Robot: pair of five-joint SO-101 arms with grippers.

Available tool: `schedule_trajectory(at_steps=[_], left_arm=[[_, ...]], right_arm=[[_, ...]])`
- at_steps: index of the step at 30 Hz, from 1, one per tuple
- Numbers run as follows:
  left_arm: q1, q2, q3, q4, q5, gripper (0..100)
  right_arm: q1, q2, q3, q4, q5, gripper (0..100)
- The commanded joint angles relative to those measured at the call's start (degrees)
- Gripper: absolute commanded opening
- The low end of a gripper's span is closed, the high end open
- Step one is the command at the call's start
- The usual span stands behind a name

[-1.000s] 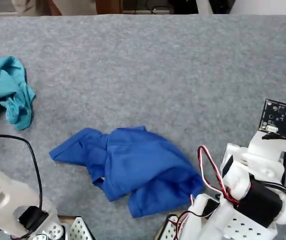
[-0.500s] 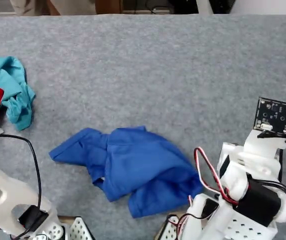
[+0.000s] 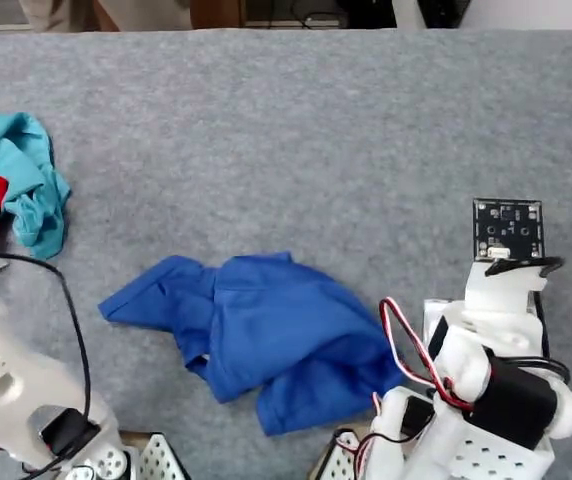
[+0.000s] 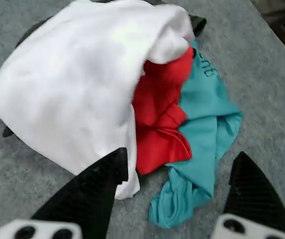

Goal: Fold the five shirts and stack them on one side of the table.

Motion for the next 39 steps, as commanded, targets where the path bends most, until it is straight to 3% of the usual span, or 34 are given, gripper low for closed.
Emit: schedule_trajectory(at_steps=[1, 6, 12, 14, 19, 27, 34, 39], left_arm=[[1.76, -4.35, -1.32, 2.55, -0.79, 32], [3.25, -11.82, 15.03, 2.55, -4.04, 29], [8.44, -25.80, 40.70, 2.46, -14.42, 2], [10.29, -30.64, 49.41, 2.46, -18.99, 3], [13.45, -44.70, 69.10, 2.37, -20.92, 2], [17.93, -67.21, 91.52, 2.11, -24.70, 2], [17.67, -81.36, 95.91, 2.11, -24.35, 2], [17.67, -85.93, 96.62, 2.11, -24.35, 2]], right_arm=[[-0.75, 3.12, -3.56, 1.76, 0.62, 19.6], [-5.93, 12.53, -13.05, 2.11, -3.25, 19.6], [-25.98, 24.84, -27.74, 2.29, -13.36, 19.6], [-33.89, 28.18, -29.85, 2.29, -16.97, 19.6], [-47.69, 35.65, -30.20, 2.29, -22.42, 19.6], [-55.69, 47.69, -30.20, 2.20, -22.59, 21.3], [-56.04, 59.65, -30.55, 2.02, -22.59, 50.7], [-56.04, 66.51, -30.37, 1.32, -22.59, 54.1]])
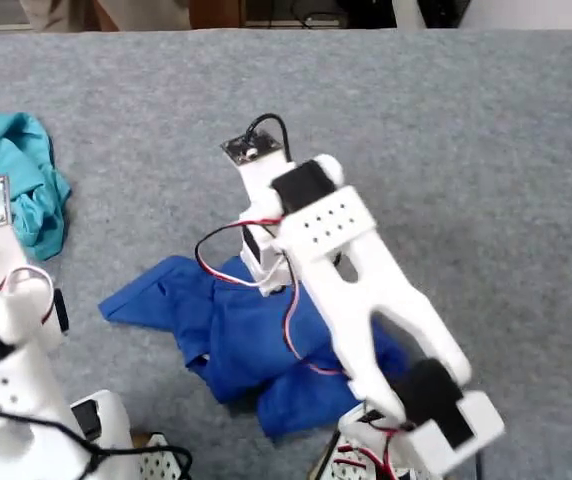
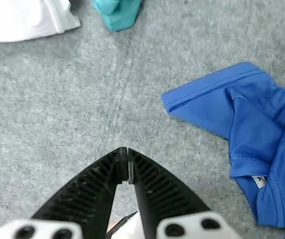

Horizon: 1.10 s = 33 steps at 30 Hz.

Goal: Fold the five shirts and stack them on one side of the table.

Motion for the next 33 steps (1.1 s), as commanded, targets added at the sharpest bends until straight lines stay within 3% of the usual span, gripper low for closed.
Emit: schedule_trajectory(at_steps=[1, 6, 15, 19, 26, 33], left_arm=[[0.53, -2.77, 0.88, 0.26, 0.00, 2], [0.00, -3.65, 5.01, 0.35, 0.00, 2], [-10.90, -3.74, 6.68, 0.35, -0.26, 2], [-10.99, -3.74, 6.68, 0.35, -0.35, 2], [-10.90, -3.74, 6.68, 0.35, -0.35, 2], [-7.74, -3.65, 6.68, 0.35, -0.35, 2]], right_arm=[[-0.84, 4.53, -2.86, 0.00, -0.62, 54.1], [-0.84, 13.76, -3.21, -2.81, -0.70, 54.1], [-0.84, 26.42, -4.88, -4.31, -2.99, 53.3], [-0.84, 29.14, -7.96, -4.31, -2.81, 41.1], [-0.57, 34.24, -13.05, -4.04, -2.64, 3.3], [3.91, 36.35, -19.91, -2.90, -2.73, 0.5]])
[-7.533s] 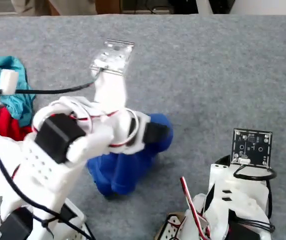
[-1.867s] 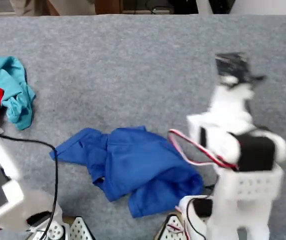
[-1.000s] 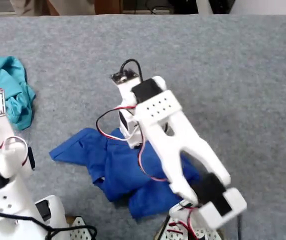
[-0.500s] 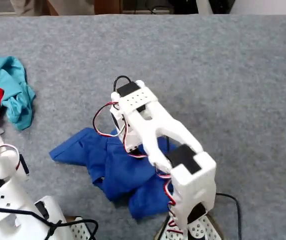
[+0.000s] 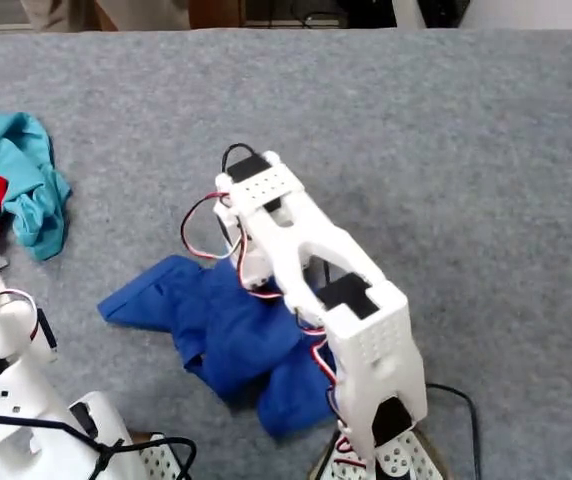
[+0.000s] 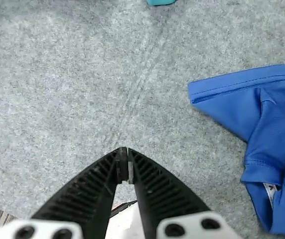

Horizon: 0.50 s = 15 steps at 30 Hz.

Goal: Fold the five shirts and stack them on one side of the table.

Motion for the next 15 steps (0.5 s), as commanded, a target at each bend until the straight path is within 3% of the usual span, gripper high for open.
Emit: schedule_trajectory(at_steps=[1, 11, 15], left_arm=[[2.90, -0.22, 0.09, 0.35, -0.35, 2], [9.32, -0.22, 0.09, 0.35, -0.09, 2], [14.42, -0.22, 0.09, 0.35, 0.00, 2]], right_arm=[[2.77, -0.48, -6.11, 1.85, -0.35, 0.5], [11.82, -13.14, -22.02, 4.40, 0.00, 0.5], [17.80, -17.01, -29.58, 3.96, 5.98, 0.5]])
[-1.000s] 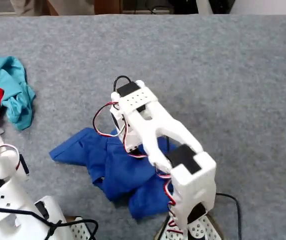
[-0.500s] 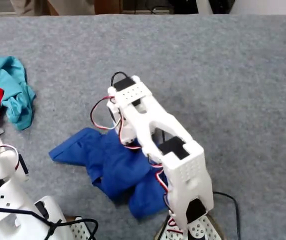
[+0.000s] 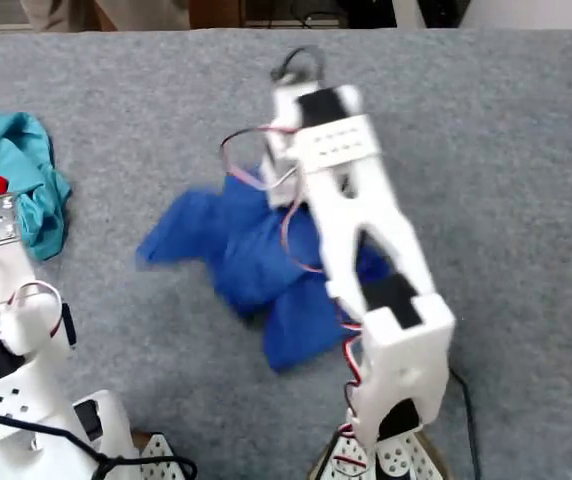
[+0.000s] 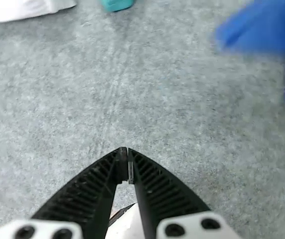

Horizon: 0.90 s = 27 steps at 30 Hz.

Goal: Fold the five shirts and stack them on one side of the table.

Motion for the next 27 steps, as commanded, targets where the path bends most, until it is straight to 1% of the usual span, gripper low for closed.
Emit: schedule_trajectory(at_steps=[1, 4, 7, 11, 14, 17, 24, 27], left_arm=[[4.75, -0.22, 0.26, 0.35, 0.09, 2], [8.79, 0.04, 1.49, 0.18, 0.09, 2], [12.13, -0.13, 2.99, -1.58, 0.62, 2], [16.18, -0.13, 4.75, -4.40, 4.92, 2], [18.99, -0.13, 5.19, -5.01, 8.35, 2], [20.75, -0.13, 5.01, -5.01, 9.76, 2], [20.48, -0.13, 5.10, -5.01, 9.67, 2], [20.48, -0.13, 5.10, -5.01, 9.67, 2]], right_arm=[[6.46, -6.55, -8.92, 0.35, 5.27, 0.5], [11.65, -6.37, -12.53, 0.35, 8.62, 0.5], [15.60, -5.23, -12.62, 0.53, 11.60, 0.5], [19.30, -4.79, -12.88, 1.14, 12.22, 0.5], [21.32, -6.64, -13.93, 1.14, 12.22, 0.5], [22.46, -9.98, -17.19, 1.14, 11.96, 0.5], [22.20, -19.03, -32.13, -0.62, 11.78, 0.5], [18.86, -20.79, -34.77, 0.09, 11.78, 0.5]])
